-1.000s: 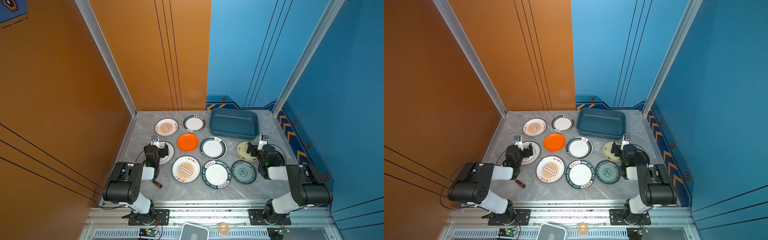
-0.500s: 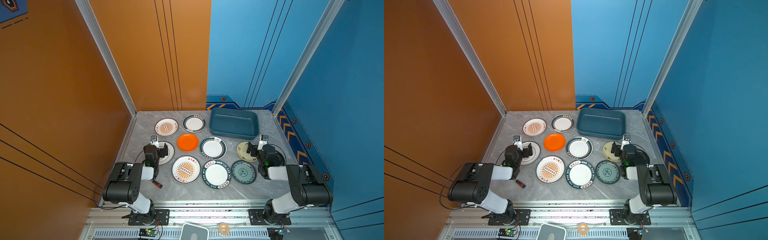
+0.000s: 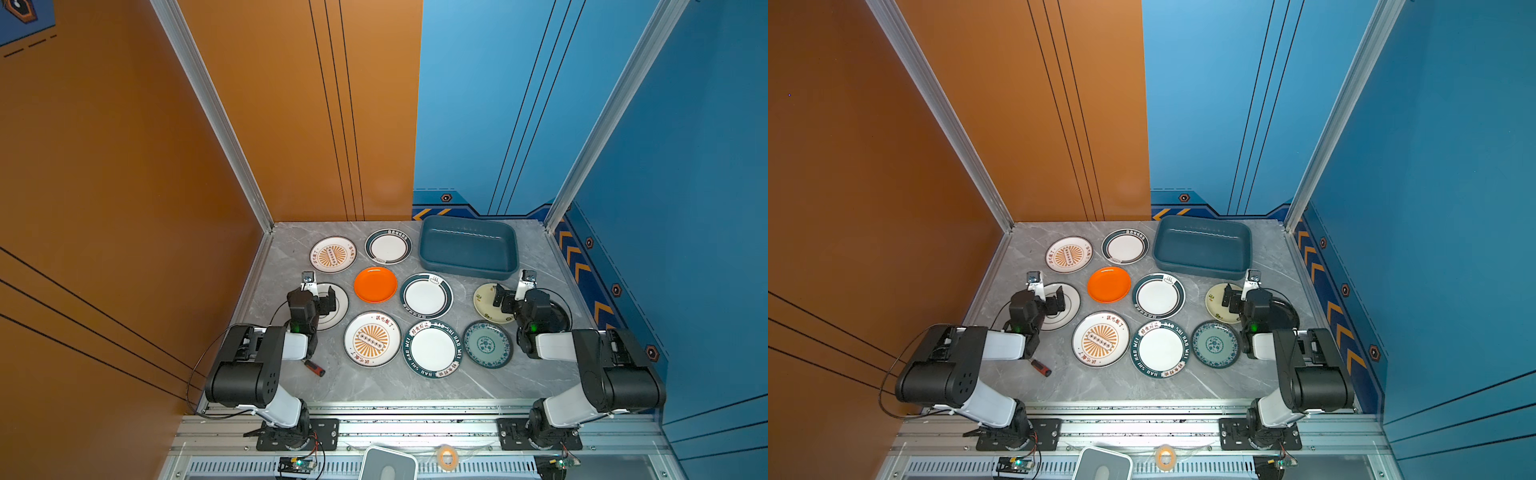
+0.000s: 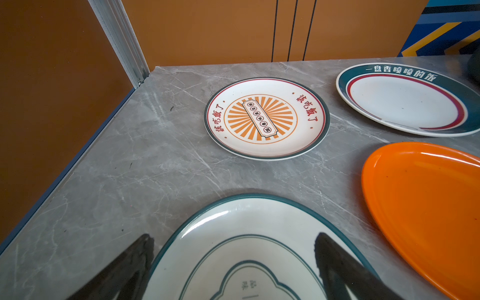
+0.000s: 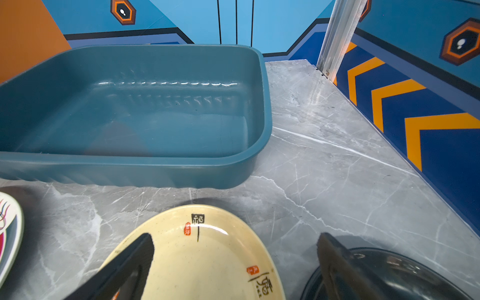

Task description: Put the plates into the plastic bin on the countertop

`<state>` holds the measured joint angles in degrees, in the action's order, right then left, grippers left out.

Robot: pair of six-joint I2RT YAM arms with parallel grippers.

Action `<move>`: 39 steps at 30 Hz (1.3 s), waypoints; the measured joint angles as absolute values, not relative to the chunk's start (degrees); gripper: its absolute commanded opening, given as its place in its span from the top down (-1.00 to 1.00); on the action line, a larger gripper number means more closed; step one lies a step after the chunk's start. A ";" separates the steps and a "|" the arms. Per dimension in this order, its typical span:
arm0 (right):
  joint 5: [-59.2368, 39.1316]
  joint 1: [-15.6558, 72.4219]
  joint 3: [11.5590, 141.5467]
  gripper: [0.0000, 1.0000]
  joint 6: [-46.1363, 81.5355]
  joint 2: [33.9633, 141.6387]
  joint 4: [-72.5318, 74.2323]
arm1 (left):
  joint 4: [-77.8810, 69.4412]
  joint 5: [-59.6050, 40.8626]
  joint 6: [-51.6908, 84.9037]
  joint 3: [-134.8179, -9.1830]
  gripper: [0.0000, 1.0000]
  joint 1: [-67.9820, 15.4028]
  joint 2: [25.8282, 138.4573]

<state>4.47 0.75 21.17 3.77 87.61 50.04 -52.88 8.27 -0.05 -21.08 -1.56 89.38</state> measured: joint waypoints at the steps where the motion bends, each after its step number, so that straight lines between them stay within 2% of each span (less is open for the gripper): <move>1: 4.47 0.75 21.17 -1.00 3.75 87.61 50.04 | -52.88 8.29 -0.05 -21.08 -0.96 -1.56 89.38; 9: 6.13 1.72 21.58 -0.99 3.53 87.42 48.71 | -51.62 9.06 -0.08 -21.10 -0.96 -2.09 88.66; 14: 9.98 3.55 27.49 -1.00 4.34 79.77 33.82 | -44.71 13.13 -0.47 -21.78 -0.96 -4.73 80.64; 20: 10.48 1.45 37.21 -1.00 15.42 66.87 17.34 | -38.61 15.64 0.97 -22.39 -0.96 -7.14 67.42; 25: 5.98 -0.01 39.44 -1.00 23.18 63.57 6.37 | -30.59 12.53 7.05 -26.28 -0.96 -8.25 59.53; 30: 1.85 1.61 39.44 -0.95 27.20 62.70 -1.61 | -19.46 10.44 15.62 -35.90 -0.99 -9.21 59.07; 33: 0.82 4.05 39.44 -0.94 28.21 61.93 -4.56 | -14.48 7.20 20.36 -41.87 -0.77 -7.75 62.06; 34: 0.51 4.84 39.44 -0.95 28.51 61.71 -5.23 | -12.88 5.50 21.91 -43.79 -0.75 -7.11 63.68; 35: 0.23 5.41 39.44 -0.94 28.64 61.58 -5.65 | -10.96 4.01 23.09 -45.74 -0.64 -6.63 65.41; 39: -0.01 7.18 39.35 -0.93 29.28 61.52 -6.90 | -3.20 -2.24 26.04 -54.24 -0.51 -6.02 74.56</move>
